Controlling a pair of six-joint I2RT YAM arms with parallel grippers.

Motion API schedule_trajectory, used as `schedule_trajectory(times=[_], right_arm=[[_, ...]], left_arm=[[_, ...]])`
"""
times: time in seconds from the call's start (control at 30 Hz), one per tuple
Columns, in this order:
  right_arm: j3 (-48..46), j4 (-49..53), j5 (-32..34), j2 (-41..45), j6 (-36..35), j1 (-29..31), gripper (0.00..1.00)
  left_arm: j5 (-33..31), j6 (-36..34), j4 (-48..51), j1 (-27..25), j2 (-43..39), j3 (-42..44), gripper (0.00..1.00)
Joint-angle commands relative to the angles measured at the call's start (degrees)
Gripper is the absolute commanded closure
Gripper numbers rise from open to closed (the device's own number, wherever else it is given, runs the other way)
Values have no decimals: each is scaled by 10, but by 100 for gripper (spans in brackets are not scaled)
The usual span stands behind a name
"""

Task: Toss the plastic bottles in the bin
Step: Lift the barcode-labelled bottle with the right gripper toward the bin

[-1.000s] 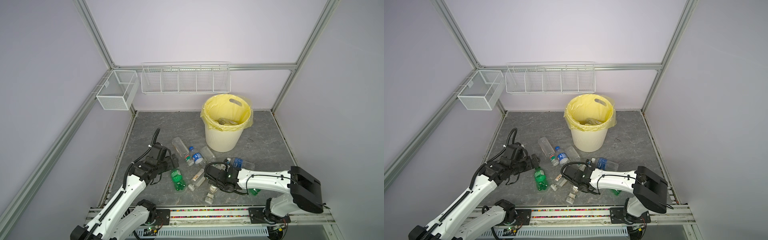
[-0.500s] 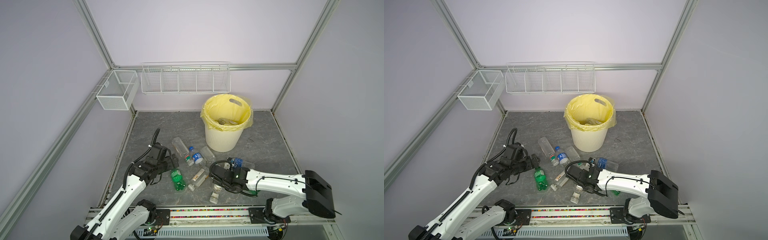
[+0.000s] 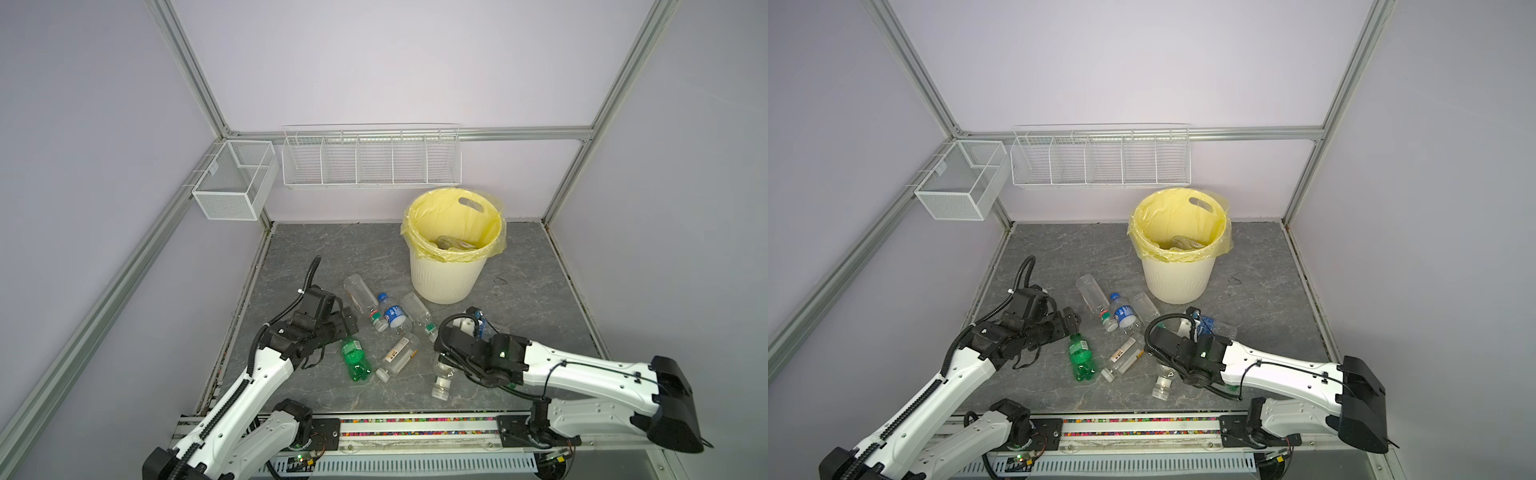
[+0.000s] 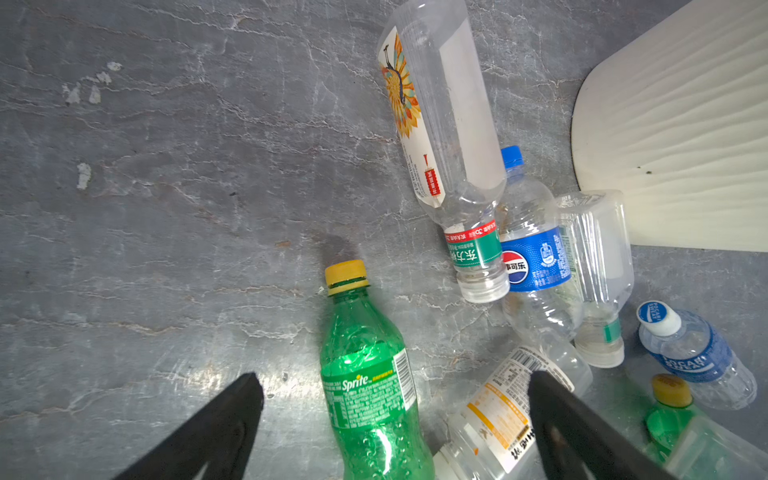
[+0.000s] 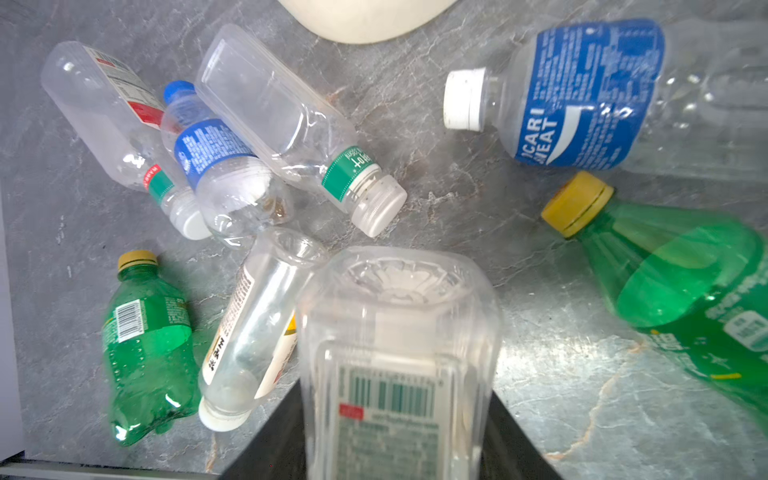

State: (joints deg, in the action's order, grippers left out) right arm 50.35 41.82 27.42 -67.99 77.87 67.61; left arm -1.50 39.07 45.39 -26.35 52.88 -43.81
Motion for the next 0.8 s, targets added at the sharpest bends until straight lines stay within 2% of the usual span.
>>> schedule_trajectory(times=[0.0,0.3,0.57,0.77], right_arm=[[31,32,25,24,-37,-8,56],[63,66,30,80,-97,-42,56],[83,56,51,150,-155,-67,56],[122,45,76,167,-210,-78,56]], left_arm=[[-8,15,2,2,-6,-14,1],[-17,28,-2,2,-47,-6,1],[-25,22,9,2,-58,-1,1],[-20,28,5,2,-66,7,1]])
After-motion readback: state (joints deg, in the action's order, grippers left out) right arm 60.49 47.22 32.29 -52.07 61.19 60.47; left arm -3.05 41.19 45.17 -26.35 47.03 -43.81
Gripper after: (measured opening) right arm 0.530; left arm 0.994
